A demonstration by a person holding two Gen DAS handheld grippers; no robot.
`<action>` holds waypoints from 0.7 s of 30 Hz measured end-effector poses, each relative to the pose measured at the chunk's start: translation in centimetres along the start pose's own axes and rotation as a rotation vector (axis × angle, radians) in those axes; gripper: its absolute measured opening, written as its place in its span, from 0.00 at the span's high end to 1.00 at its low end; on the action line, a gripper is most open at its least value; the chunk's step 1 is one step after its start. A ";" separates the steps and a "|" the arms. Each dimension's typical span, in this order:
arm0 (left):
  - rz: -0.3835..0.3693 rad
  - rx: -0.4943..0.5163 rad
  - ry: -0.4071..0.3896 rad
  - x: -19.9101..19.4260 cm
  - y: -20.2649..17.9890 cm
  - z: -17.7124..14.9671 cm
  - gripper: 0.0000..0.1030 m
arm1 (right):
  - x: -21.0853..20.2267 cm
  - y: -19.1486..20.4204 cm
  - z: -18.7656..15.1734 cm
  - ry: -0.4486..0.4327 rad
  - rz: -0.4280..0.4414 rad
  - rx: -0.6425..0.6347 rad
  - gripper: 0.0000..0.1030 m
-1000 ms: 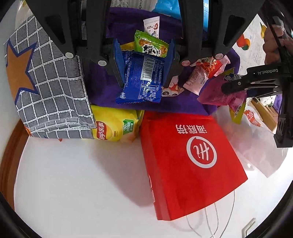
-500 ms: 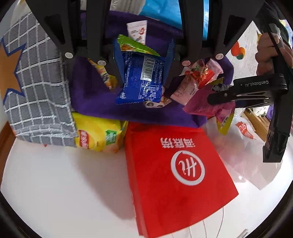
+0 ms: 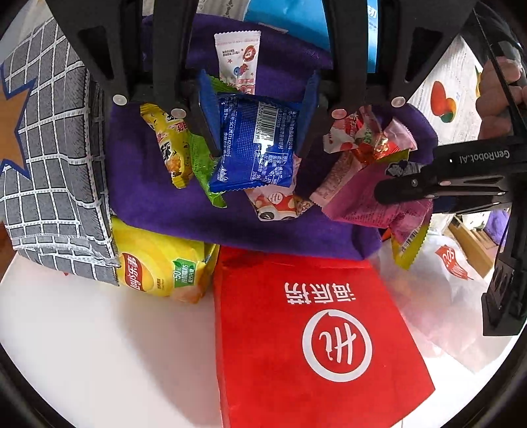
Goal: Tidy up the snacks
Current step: 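Lower both held snacks down onto the purple towel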
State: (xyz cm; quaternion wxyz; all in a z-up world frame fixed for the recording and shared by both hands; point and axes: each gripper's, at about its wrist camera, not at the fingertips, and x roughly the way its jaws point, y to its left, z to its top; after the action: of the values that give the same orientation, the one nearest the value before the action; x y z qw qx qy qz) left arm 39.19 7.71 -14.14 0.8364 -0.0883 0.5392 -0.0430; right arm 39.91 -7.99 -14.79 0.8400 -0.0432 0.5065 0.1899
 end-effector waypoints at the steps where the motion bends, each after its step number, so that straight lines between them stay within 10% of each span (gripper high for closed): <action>1: 0.000 0.002 0.001 0.1 -0.1 0.0 0.40 | 0.0 0.0 0.0 0.000 -0.001 -0.002 0.57; 21: -0.044 0.018 0.004 0.9 -1.2 -0.1 0.40 | 0.3 -0.5 0.0 0.012 -0.030 -0.008 0.50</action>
State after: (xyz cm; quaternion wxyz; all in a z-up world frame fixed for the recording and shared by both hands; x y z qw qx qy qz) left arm 39.48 6.33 -14.79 0.8349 -0.0924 0.5386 -0.0663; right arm 40.19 -8.38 -15.13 0.8395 -0.0555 0.5100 0.1791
